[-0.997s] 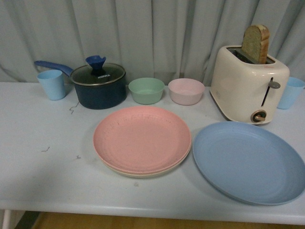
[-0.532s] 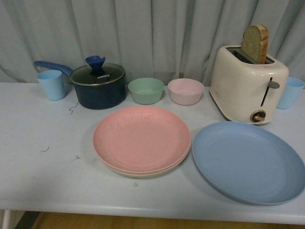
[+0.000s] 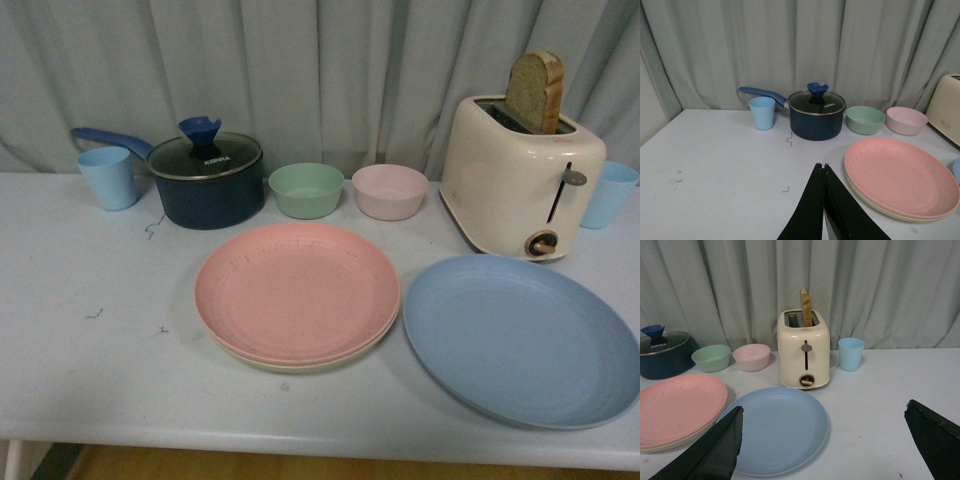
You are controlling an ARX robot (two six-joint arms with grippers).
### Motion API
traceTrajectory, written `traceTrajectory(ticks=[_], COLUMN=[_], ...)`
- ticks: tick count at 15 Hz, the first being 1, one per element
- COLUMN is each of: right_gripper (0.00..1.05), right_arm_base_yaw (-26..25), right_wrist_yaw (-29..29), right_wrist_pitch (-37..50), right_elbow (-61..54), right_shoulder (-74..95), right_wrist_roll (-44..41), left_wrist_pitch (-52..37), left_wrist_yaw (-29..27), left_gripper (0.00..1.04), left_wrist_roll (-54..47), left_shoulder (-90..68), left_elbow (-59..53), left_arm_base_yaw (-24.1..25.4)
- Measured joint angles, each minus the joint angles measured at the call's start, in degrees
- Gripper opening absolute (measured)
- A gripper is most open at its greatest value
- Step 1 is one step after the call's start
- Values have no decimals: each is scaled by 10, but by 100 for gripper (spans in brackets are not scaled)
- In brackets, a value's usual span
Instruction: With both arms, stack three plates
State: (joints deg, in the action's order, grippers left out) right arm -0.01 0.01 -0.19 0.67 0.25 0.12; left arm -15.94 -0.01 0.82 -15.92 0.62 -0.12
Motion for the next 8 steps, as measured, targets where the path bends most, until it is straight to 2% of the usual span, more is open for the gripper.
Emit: traceTrajectory(ticks=[6, 7, 8], right_gripper=[98, 98, 98], right_arm_base_yaw=[0, 0, 0], right_wrist_yaw=[0, 0, 0], right_wrist_pitch=[0, 0, 0], right_elbow=[0, 0, 0], right_shoulder=[0, 0, 0], right_wrist_roll=[0, 0, 0], left_wrist_pitch=[68, 157, 150], left_wrist_yaw=[0, 2, 1], left_gripper=[2, 2, 2], left_wrist_roll=[0, 0, 0], left_shoulder=[66, 125, 155], left_elbow=[0, 0, 2], left_arm_base_yaw=[0, 0, 0])
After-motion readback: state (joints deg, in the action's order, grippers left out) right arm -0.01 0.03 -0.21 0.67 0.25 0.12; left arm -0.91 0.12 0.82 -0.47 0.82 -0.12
